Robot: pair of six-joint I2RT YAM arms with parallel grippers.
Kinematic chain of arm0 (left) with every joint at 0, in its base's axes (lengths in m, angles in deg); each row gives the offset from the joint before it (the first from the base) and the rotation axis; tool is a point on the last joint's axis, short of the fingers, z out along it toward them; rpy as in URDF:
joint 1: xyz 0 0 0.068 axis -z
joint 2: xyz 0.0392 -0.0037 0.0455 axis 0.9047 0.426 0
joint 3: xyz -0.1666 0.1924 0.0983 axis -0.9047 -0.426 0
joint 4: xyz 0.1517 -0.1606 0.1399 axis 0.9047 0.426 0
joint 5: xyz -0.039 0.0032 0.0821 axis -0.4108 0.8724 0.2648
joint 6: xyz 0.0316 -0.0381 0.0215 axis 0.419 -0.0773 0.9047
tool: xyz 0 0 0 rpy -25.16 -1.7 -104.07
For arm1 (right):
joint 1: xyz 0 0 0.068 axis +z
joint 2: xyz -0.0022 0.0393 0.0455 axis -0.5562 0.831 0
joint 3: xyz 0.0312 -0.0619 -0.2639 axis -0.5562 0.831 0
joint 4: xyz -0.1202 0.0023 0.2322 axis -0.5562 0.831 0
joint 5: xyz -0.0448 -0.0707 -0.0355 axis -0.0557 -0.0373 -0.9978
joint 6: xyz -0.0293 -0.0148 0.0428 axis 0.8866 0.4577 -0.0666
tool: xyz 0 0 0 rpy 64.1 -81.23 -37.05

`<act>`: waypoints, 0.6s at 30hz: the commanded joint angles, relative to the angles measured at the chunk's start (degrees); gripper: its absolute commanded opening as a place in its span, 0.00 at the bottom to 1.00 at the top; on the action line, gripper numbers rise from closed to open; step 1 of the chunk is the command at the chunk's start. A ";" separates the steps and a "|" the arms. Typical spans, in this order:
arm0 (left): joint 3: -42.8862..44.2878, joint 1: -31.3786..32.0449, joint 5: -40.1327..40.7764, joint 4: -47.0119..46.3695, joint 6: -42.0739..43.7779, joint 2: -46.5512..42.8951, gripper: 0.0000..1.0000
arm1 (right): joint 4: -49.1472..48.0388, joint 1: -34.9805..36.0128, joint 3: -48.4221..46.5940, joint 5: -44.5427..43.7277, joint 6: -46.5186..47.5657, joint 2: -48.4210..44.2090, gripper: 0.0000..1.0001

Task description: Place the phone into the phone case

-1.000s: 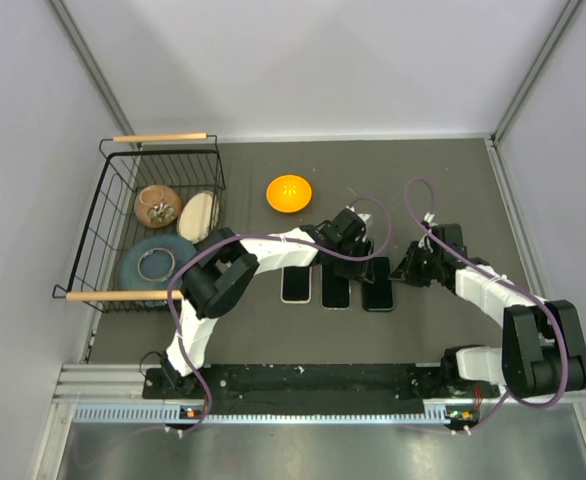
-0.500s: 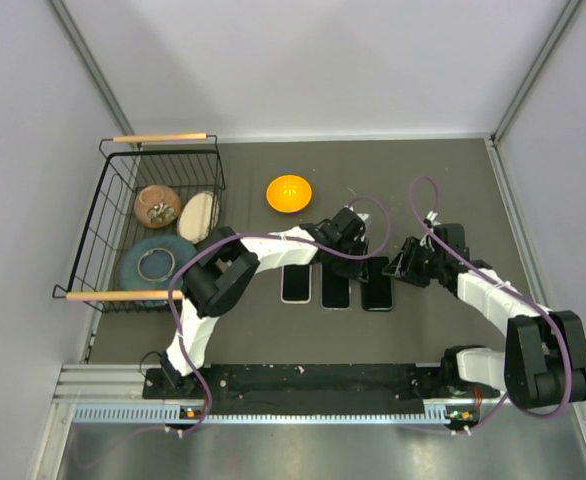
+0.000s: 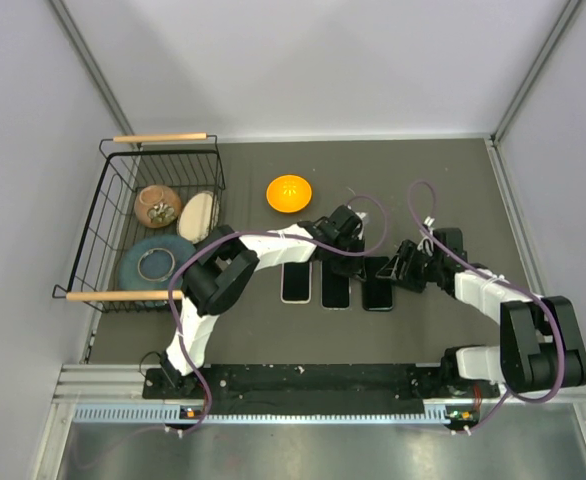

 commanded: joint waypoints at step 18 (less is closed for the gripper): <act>-1.53 0.12 -3.75 -2.15 -0.56 2.10 0.15 | -31.56 -4.85 8.90 24.76 -13.70 3.56 0.58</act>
